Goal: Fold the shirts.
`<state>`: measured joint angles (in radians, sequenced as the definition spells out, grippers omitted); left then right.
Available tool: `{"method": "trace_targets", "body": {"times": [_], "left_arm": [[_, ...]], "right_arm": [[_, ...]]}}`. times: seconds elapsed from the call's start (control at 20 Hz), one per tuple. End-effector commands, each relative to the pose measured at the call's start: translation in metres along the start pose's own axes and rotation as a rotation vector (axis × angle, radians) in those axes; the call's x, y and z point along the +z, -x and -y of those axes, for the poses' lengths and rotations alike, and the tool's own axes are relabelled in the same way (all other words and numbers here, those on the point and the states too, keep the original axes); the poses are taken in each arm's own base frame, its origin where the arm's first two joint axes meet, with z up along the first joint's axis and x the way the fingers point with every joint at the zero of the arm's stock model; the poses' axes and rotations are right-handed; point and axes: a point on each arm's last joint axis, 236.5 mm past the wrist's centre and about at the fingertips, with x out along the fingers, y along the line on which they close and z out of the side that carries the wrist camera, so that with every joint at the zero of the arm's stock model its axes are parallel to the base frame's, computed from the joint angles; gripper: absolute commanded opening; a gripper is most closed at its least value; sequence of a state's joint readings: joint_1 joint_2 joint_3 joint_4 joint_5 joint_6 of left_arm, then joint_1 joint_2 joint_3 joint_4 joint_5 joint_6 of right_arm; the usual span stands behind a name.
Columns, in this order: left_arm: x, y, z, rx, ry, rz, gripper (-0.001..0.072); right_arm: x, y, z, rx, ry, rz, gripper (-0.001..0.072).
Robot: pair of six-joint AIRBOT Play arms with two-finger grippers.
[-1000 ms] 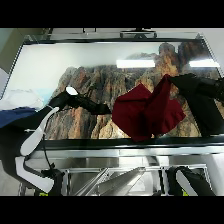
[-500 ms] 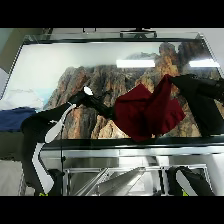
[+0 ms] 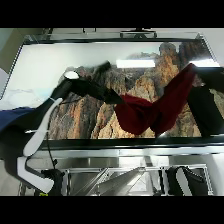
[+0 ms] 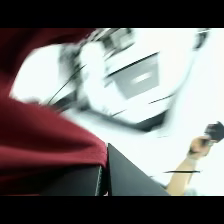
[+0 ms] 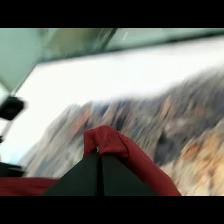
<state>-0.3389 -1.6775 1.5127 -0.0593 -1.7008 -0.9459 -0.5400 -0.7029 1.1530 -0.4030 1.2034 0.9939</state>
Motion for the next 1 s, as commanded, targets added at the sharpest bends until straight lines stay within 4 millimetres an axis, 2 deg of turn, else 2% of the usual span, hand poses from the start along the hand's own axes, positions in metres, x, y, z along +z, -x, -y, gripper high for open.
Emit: {"method": "trace_targets", "body": {"times": [0.0,0.1,0.2,0.25,0.3,0.35,0.4,0.5,0.6,0.65,0.7,0.8,0.95], "left_arm": [[0.016,0.035,0.182,-0.270,-0.336,0.173,0.0006],[0.003,0.052,0.255,-0.284,-0.493,0.243,0.0006],[-0.009,0.071,0.306,-0.228,-0.624,0.330,0.0015],[-0.014,0.081,0.322,-0.171,-0.692,0.365,0.0016],[-0.016,0.091,0.330,-0.103,-0.740,0.401,0.0016],[-0.010,0.105,0.328,-0.006,-0.751,0.455,0.0016],[0.002,0.122,0.316,0.098,-0.722,0.515,0.0016],[0.023,0.155,0.274,0.260,-0.621,0.578,0.0017],[0.038,0.173,0.228,0.280,-0.511,0.566,0.0017],[0.047,0.180,0.200,0.275,-0.446,0.556,0.0016],[0.055,0.188,0.170,0.269,-0.381,0.550,0.0017],[0.070,0.210,0.098,0.276,-0.255,0.556,0.0016],[0.080,0.251,-0.021,0.306,-0.059,0.615,0.0016]], "right_arm": [[0.060,0.050,-0.042,-0.034,0.107,0.220,0.0015],[0.086,0.069,-0.088,0.005,0.219,0.302,0.0015],[0.113,0.091,-0.129,-0.016,0.355,0.411,0.0014],[0.126,0.103,-0.146,-0.035,0.427,0.471,0.0014],[0.133,0.110,-0.157,-0.047,0.474,0.503,0.0014],[0.134,0.112,-0.160,-0.048,0.490,0.508,0.0014],[0.134,0.108,-0.154,-0.046,0.476,0.494,0.0014],[0.133,0.092,-0.127,-0.023,0.420,0.437,0.0014],[0.133,0.068,-0.094,0.036,0.356,0.383,0.0014],[0.128,0.046,-0.076,0.080,0.325,0.337,0.0015],[0.120,0.017,-0.057,0.116,0.287,0.283,0.0015],[0.085,-0.065,-0.003,0.103,0.206,0.135,0.0015],[-0.005,-0.201,0.080,0.033,0.075,-0.065,0.0014]]}}
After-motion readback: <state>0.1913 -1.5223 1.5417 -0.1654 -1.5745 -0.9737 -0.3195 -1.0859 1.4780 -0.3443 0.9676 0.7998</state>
